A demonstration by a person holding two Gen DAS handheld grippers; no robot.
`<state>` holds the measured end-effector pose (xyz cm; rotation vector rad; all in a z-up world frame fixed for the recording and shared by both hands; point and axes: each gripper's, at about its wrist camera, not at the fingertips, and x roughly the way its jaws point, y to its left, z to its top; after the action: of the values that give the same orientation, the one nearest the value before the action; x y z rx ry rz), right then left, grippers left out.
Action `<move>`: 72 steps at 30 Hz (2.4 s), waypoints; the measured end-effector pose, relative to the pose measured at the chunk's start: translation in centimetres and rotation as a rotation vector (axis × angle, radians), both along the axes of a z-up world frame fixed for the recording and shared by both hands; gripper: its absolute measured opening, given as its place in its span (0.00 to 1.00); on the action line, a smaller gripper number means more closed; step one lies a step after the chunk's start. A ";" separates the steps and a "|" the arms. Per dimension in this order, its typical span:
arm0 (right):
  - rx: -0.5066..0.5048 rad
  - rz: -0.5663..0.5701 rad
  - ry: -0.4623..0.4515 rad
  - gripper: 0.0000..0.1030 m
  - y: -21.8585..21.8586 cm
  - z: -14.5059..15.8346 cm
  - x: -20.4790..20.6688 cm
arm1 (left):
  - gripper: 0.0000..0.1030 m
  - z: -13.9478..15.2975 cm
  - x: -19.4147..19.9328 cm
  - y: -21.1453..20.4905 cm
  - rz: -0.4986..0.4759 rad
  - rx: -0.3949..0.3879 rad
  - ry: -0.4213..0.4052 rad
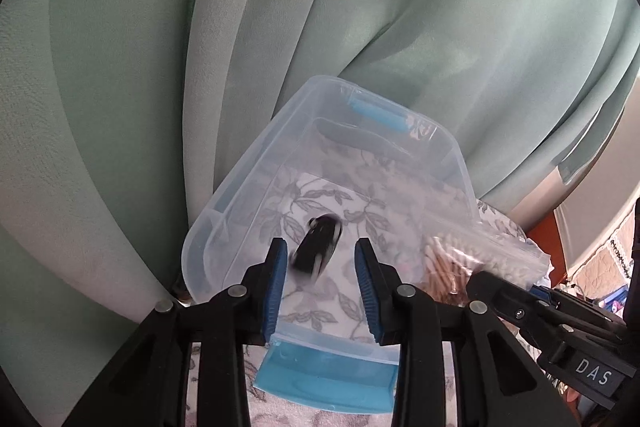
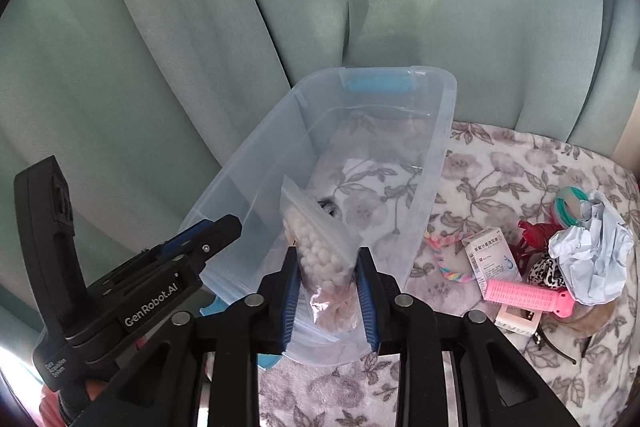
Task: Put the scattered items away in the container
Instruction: 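Withdraw both tools from the box back toward the pile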
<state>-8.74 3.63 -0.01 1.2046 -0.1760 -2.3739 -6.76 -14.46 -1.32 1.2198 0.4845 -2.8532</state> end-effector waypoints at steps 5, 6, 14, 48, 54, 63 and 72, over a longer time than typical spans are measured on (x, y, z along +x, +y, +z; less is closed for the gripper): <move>0.009 0.002 0.027 0.40 -0.1 0.5 0.5 | 0.48 0.2 0.1 -0.1 0.000 0.008 0.002; 0.008 -0.001 0.027 0.40 0.0 0.5 0.6 | 0.50 0.3 0.3 -0.1 0.002 0.009 0.004; 0.003 -0.029 0.038 0.56 0.6 1.5 1.9 | 0.73 1.3 1.3 0.3 0.007 0.017 0.003; -0.098 -0.251 0.225 1.00 14.9 5.9 11.6 | 0.95 8.4 8.6 14.2 -0.194 -0.168 0.163; -0.122 -0.321 0.203 1.00 18.7 4.8 12.0 | 0.96 7.3 8.3 17.8 -0.261 -0.136 0.154; -0.116 -0.393 0.191 1.00 21.6 2.4 11.8 | 0.96 4.3 6.7 20.7 -0.316 -0.081 0.099; -0.141 -0.409 0.075 1.00 23.2 -1.2 8.8 | 0.96 0.6 3.3 22.3 -0.372 -0.068 0.014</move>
<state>0.04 26.83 -1.25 1.0926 -0.6057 -2.6918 -3.43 7.88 -0.70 1.4108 0.1710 -3.1479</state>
